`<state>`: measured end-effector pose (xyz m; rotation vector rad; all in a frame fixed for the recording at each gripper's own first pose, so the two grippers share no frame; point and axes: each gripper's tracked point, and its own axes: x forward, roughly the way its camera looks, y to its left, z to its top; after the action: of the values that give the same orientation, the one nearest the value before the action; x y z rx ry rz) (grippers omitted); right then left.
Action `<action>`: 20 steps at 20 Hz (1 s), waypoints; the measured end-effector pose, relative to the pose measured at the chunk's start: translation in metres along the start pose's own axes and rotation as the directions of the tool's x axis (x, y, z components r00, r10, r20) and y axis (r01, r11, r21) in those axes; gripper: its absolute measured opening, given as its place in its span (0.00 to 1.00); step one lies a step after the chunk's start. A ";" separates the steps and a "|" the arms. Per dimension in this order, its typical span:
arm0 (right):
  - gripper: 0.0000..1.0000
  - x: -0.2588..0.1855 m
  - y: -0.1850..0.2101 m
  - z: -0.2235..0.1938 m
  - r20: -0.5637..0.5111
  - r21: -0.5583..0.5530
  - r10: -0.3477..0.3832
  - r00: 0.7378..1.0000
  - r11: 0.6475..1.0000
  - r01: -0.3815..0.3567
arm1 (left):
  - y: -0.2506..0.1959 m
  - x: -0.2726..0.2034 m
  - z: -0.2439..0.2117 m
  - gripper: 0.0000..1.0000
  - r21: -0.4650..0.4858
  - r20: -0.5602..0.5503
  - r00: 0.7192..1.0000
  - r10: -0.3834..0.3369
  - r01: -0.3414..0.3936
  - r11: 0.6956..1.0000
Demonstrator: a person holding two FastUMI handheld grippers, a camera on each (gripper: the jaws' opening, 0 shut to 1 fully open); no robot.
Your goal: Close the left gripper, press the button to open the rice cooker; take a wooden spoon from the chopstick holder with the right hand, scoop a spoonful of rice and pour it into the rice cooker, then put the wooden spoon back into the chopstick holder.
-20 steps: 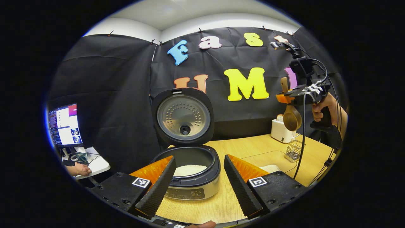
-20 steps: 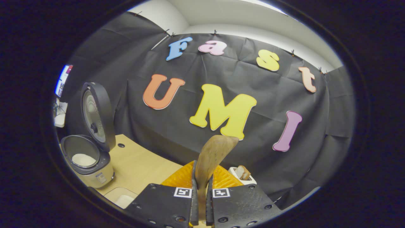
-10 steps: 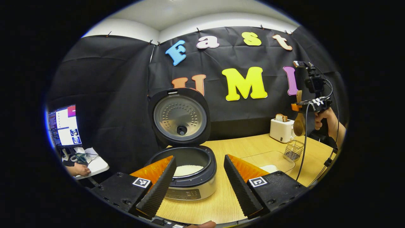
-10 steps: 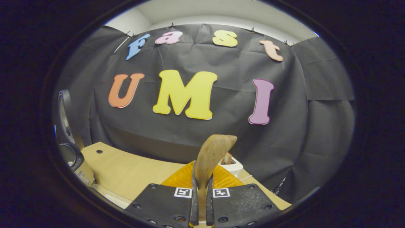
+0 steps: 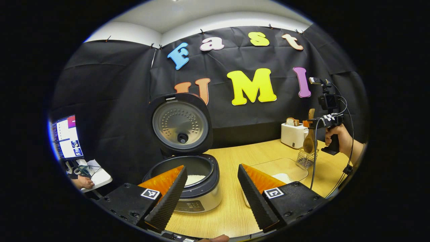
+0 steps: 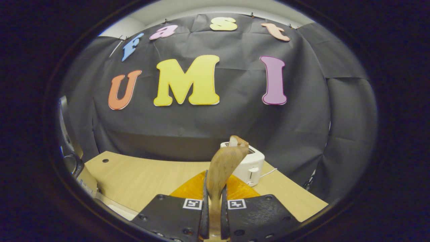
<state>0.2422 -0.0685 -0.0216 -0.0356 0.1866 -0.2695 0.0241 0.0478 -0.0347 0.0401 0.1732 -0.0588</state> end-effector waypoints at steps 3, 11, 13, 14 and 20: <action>0.15 0.004 -0.007 -0.013 -0.039 0.020 0.003 0.999 1.000 -0.002 | 0.000 -0.001 0.001 0.97 -0.002 0.002 1.000 0.003 -0.003 1.000; 0.34 -0.001 -0.032 0.000 -0.003 0.059 -0.016 1.000 0.998 0.017 | 0.002 -0.003 0.007 0.96 -0.040 0.019 0.999 0.037 -0.036 0.999; 0.45 -0.006 -0.031 0.005 0.001 0.069 0.004 1.000 0.998 -0.004 | -0.004 -0.005 0.012 0.96 -0.042 0.032 0.999 0.025 -0.024 0.999; 0.48 -0.010 -0.032 0.009 -0.007 0.084 0.012 1.000 0.996 -0.012 | -0.006 -0.006 0.016 0.96 -0.036 0.041 0.999 0.019 -0.018 0.999; 0.83 -0.043 -0.044 0.046 0.022 0.062 0.055 0.998 0.997 -0.056 | 0.004 -0.021 0.030 0.96 -0.047 0.069 0.995 0.074 -0.071 0.996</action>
<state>0.1985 -0.0990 0.0340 0.0289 0.1586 -0.2195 0.0088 0.0520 -0.0018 -0.0004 0.1020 0.0160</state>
